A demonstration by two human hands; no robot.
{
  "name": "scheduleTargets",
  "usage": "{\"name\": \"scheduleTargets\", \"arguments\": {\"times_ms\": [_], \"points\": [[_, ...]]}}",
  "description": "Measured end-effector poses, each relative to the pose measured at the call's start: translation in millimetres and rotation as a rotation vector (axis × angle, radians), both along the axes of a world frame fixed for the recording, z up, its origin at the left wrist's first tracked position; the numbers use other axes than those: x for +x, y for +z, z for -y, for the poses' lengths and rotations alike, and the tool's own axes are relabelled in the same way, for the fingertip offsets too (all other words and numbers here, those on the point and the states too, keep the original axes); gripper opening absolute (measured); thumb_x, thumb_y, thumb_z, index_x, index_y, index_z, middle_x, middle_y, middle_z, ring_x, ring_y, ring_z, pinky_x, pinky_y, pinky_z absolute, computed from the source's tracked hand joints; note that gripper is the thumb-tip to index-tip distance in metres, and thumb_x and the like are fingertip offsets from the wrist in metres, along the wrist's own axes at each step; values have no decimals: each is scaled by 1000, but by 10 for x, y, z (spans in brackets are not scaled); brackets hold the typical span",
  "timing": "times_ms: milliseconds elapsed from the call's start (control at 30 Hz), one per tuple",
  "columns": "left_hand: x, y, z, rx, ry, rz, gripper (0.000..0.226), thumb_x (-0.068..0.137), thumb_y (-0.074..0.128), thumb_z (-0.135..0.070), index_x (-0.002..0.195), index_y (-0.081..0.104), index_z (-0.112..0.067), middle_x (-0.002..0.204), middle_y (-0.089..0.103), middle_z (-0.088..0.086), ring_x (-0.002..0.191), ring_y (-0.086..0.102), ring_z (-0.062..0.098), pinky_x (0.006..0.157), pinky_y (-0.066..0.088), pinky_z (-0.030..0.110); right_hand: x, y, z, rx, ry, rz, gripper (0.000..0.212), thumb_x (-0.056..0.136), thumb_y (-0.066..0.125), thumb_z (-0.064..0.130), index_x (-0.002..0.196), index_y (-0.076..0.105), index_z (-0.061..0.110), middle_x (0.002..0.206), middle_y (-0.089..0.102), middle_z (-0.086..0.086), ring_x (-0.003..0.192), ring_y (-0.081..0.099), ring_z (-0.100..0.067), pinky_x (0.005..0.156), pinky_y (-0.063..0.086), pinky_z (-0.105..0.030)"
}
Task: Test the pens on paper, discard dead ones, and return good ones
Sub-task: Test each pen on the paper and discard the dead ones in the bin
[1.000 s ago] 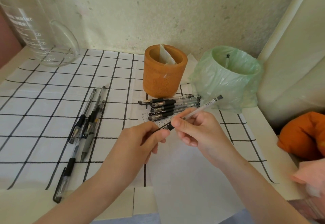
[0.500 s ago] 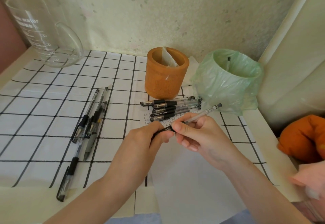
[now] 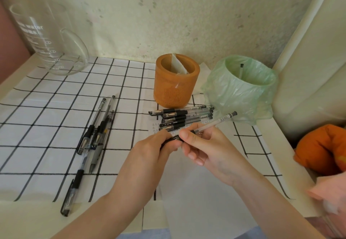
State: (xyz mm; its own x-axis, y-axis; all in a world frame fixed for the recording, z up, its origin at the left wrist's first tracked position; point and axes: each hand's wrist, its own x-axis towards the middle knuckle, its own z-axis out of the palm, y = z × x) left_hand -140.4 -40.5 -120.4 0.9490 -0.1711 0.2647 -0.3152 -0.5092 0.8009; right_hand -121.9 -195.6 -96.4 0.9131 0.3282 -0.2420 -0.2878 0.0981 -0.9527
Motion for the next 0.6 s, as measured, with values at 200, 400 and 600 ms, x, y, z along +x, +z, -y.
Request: {"name": "scheduleTargets", "arguments": {"times_ms": [200,400,600], "points": [[16,49,-3,-72,15,-61,25,81,43,-48,77,55,-27,58,51,-22,51,45,4,48,32,14,11,29,28,44,-95,-3,49,77,52,48,82,65,1,60,63,-7,47,51,-11,41,38,-18],[-16,83,5,-99,-17,-75,25,79,46,-48,78,59,-27,61,51,-13,47,43,5,45,31,11,33,12,115,-12,-210,115,29,79,59,34,82,64,6,57,61,-9,43,48,-13,38,34,-18],[-13,38,-2,-40,28,15,28,82,51,-46,77,62,-21,50,46,-11,50,46,5,47,32,10,0,4,93,-20,-191,171,26,77,64,26,80,63,0,58,63,-10,42,48,-14,38,38,-19]]}}
